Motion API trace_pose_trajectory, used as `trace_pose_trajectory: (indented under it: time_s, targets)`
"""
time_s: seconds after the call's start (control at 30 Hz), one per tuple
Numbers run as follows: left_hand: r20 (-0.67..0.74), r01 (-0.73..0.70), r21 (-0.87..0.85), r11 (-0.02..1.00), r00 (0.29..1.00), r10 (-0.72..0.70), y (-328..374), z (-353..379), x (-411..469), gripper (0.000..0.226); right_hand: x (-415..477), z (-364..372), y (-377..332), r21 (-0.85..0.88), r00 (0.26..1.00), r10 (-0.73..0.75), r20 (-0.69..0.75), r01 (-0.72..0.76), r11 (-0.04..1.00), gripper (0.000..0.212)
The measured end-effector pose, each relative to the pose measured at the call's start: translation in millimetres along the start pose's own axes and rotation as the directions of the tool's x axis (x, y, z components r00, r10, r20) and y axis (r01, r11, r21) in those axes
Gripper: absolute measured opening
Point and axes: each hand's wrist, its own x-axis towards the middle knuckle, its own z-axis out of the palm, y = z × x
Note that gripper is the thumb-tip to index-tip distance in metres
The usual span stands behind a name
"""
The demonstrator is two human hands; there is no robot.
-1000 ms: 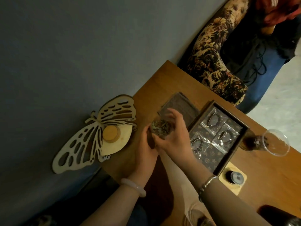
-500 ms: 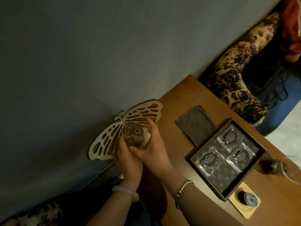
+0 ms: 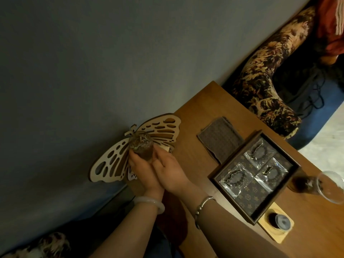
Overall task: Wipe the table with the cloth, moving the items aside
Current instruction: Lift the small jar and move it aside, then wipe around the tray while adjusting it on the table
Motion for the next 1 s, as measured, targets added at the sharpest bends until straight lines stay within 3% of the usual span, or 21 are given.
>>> trace_pose_trajectory:
  time_s: [0.1,0.2,0.33,0.43,0.53,0.67,0.8,0.93,1.0]
  targets:
    - [0.063,-0.092,-0.046,0.995,0.993,0.095,-10.9,-2.0,-6.5,0.077,2.0,-0.3,1.9,0.011,1.0,0.006,0.021,-0.006,1.0,0.053]
    - [0.043,-0.052,-0.003,0.999,0.998,0.052,-12.9,-6.0,-19.3,0.081,-1.5,-8.9,7.2,0.05,1.0,0.008,-0.013,-0.008,0.999,0.045]
    - [-0.015,-0.139,0.078,0.987,0.99,0.14,-15.2,-5.8,-47.5,0.054,-11.2,-30.2,31.5,0.109,0.99,0.126,-0.067,-0.118,0.987,0.039]
    - [0.154,-0.266,0.136,0.954,0.957,0.245,-16.0,-1.5,-70.1,0.034,-17.4,-44.8,55.4,0.136,0.954,0.215,-0.211,-0.189,0.972,0.034]
    - [0.451,-0.425,0.148,0.893,0.833,0.321,-9.9,19.6,-78.5,0.03,-23.4,-67.0,74.0,0.138,0.893,0.251,-0.375,-0.214,0.967,0.034]
    - [0.723,-0.592,0.036,0.805,0.572,0.387,9.6,68.3,-69.1,0.038,-35.1,-106.2,99.6,0.096,0.802,0.289,-0.523,-0.281,0.955,0.04]
    - [0.853,-0.733,0.001,0.681,0.355,0.381,20.7,137.4,-53.7,0.05,-47.8,-137.6,141.4,0.045,0.677,0.331,-0.657,-0.403,0.914,0.045]
    - [0.935,-0.853,0.052,0.519,0.224,0.274,22.2,200.4,-49.0,0.064,-69.1,-161.6,180.1,0.058,0.536,0.433,-0.725,-0.579,0.813,0.053]
    - [0.94,-0.921,0.041,0.387,0.168,0.298,27.2,223.0,-51.0,0.061,-81.9,-170.8,195.7,0.068,0.513,0.457,-0.727,-0.609,0.79,0.054]
